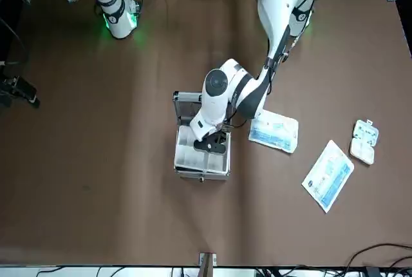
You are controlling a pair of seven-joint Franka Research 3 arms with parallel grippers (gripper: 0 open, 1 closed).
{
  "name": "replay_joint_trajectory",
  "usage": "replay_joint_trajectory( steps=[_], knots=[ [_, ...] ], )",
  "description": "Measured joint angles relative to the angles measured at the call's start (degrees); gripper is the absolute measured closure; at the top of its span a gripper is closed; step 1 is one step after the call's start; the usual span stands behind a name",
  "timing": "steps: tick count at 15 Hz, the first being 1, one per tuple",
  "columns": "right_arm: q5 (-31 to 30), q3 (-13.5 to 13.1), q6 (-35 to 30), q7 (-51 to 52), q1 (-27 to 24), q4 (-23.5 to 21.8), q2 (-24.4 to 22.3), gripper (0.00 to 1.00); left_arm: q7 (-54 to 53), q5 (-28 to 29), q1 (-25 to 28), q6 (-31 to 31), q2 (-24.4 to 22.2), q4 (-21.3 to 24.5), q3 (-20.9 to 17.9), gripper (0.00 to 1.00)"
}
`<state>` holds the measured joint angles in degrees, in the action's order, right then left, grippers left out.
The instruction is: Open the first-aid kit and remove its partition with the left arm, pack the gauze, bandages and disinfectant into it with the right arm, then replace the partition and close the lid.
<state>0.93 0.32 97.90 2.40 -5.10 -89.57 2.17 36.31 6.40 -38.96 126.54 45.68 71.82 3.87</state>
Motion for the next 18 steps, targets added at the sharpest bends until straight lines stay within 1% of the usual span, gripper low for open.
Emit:
replay_joint_trajectory(
  steps=[15,18],
  knots=[
    [0.0,0.0,-0.1,0.9,0.0,0.0,0.0,0.01,2.3,0.1,-0.3,-1.4,0.3,-0.5,0.3,0.96],
    [0.0,-0.1,-0.1,1.1,-0.1,0.0,0.0,0.01,3.4,0.1,-0.4,-1.2,1.5,-0.6,0.3,0.96]
  ],
)
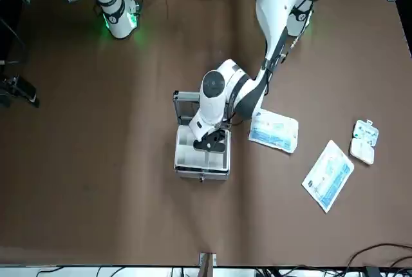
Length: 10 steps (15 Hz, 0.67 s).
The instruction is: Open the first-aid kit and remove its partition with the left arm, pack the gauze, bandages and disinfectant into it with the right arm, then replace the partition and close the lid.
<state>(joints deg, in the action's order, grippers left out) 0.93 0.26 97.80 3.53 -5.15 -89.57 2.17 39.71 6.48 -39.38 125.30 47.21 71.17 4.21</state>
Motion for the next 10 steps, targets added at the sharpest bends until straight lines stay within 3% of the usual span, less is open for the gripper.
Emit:
replay_joint_trajectory(
  steps=[10],
  knots=[
    [0.0,0.0,0.0,0.3,0.0,0.0,0.0,0.01,0.1,0.0,0.0,-0.1,0.5,-0.3,0.0,0.96]
  ],
)
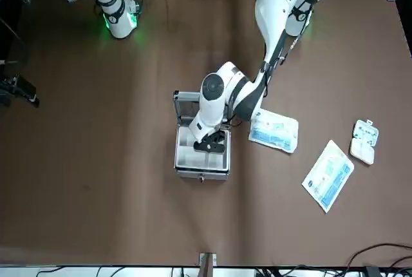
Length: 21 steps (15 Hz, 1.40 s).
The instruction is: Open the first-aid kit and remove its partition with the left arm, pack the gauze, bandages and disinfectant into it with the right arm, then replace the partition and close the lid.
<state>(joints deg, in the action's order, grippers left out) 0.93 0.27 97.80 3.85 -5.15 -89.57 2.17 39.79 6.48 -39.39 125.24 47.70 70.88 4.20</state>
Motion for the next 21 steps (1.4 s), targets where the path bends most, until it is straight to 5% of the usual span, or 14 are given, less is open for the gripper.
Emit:
replay_joint_trajectory(
  steps=[13,21],
  knots=[
    [0.0,0.0,0.0,0.0,0.0,0.0,0.0,0.01,-0.5,0.0,-0.3,-0.5,0.9,-0.3,0.0,0.90],
    [0.0,0.0,0.0,0.0,0.0,0.0,0.0,0.01,-0.4,0.0,-0.2,-0.5,0.8,-0.6,-0.1,0.36]
  ],
)
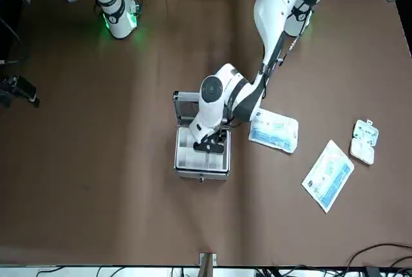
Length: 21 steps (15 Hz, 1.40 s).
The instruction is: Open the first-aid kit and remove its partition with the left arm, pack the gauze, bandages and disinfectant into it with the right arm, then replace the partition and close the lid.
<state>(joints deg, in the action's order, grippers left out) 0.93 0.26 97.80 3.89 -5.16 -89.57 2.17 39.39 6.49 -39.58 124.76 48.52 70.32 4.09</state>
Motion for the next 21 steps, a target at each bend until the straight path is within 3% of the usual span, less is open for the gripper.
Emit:
replay_joint_trajectory(
  steps=[4,11,17,19,21],
  knots=[
    [0.0,0.0,0.0,0.0,0.0,0.0,0.0,0.01,0.0,0.0,0.0,-2.1,-1.3,-0.6,0.1,0.27],
    [0.0,0.0,0.0,0.0,0.0,0.0,0.0,0.01,0.0,0.0,0.2,-6.6,-5.3,-1.0,0.0,0.28],
    [0.0,0.0,0.0,0.0,0.0,0.1,0.0,0.01,0.0,-2.1,2.4,-14.6,-12.8,-1.3,0.0,0.28],
    [0.0,0.0,0.0,0.0,0.0,0.1,0.0,0.01,0.0,-3.5,3.0,-17.9,-14.9,-1.3,0.0,0.30],
    [0.0,0.0,0.0,0.0,0.0,0.1,0.0,0.01,-0.2,-4.8,3.3,-23.1,-17.0,-1.3,0.1,0.48]
  ],
)
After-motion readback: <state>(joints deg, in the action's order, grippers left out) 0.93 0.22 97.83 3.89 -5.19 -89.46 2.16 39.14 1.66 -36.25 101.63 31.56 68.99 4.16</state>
